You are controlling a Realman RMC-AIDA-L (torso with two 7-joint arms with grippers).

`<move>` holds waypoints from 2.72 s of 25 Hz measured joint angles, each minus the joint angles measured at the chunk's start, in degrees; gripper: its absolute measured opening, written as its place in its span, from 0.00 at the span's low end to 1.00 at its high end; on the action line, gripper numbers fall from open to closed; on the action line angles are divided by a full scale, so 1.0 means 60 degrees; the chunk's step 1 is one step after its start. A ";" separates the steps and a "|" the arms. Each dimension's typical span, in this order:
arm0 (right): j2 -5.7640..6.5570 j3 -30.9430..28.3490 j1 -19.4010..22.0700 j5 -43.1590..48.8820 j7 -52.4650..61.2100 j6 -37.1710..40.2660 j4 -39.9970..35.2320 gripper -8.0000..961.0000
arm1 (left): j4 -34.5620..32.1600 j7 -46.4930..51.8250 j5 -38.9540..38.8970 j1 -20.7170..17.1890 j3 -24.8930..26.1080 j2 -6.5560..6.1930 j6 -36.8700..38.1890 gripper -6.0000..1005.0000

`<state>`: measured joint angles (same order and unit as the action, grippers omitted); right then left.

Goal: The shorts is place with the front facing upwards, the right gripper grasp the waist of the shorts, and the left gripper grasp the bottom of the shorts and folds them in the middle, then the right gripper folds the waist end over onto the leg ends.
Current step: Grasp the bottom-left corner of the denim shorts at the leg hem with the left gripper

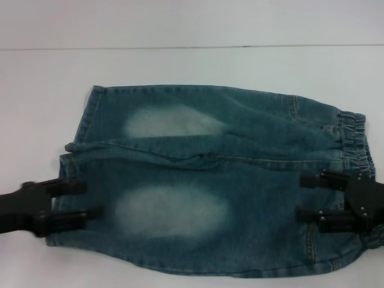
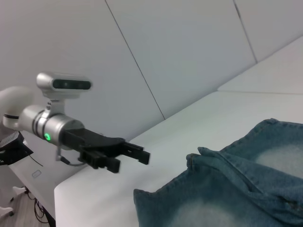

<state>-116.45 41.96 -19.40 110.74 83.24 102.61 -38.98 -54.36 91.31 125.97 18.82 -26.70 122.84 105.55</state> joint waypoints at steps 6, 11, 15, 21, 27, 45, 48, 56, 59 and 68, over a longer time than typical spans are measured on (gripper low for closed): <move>0.0000 -0.0029 0.0083 0.0000 -0.0001 0.0003 -0.0013 0.98 | -0.0602 0.0482 0.0773 -0.0185 0.1124 -0.0195 0.0933 0.84; -0.0013 0.0004 0.0084 0.0000 0.0000 -0.0040 0.0018 0.98 | -0.0972 0.0882 0.1435 -0.0251 0.1158 -0.0218 0.0958 0.84; -0.0017 0.0008 0.0071 0.0000 -0.0001 -0.0056 0.0021 0.98 | -0.1021 0.1013 0.1554 -0.0233 0.1166 -0.0221 0.0960 0.84; -0.0015 -0.0015 0.0094 0.0020 -0.0001 -0.0071 0.0031 0.98 | -0.1070 0.1094 0.1906 -0.0169 0.1161 -0.0239 0.0707 0.84; -0.0015 -0.0021 0.0099 0.0028 -0.0001 -0.0077 0.0036 0.98 | -0.1083 0.1200 0.2465 -0.0122 0.0962 -0.0244 0.0112 0.84; -0.0015 -0.0052 0.0099 0.0030 -0.0001 -0.0020 0.0004 0.98 | -0.0872 0.1312 0.3278 0.0282 0.0895 -0.0103 -0.0745 0.84; -0.0015 -0.0051 0.0099 0.0030 -0.0001 -0.0015 0.0016 0.98 | -0.0855 0.1357 0.3436 0.0336 0.0836 -0.0096 -0.0793 0.84; -0.0015 -0.0035 0.0099 0.0029 -0.0001 -0.0011 0.0020 0.98 | -0.0887 0.1585 0.3526 0.0367 0.0497 -0.0069 -0.0707 0.84; -0.0015 -0.0027 0.0099 0.0029 -0.0001 -0.0017 0.0021 0.98 | -0.0879 0.1712 0.3527 0.0367 0.0294 -0.0067 -0.0715 0.84; -0.0015 -0.0027 0.0099 0.0029 -0.0001 -0.0047 0.0037 0.98 | -0.0872 0.1777 0.3497 0.0538 0.0171 -0.0053 -0.0693 0.82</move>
<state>-116.54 41.80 -18.81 110.92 83.23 102.33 -38.76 -59.58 101.98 146.95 22.05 -25.67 122.52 101.39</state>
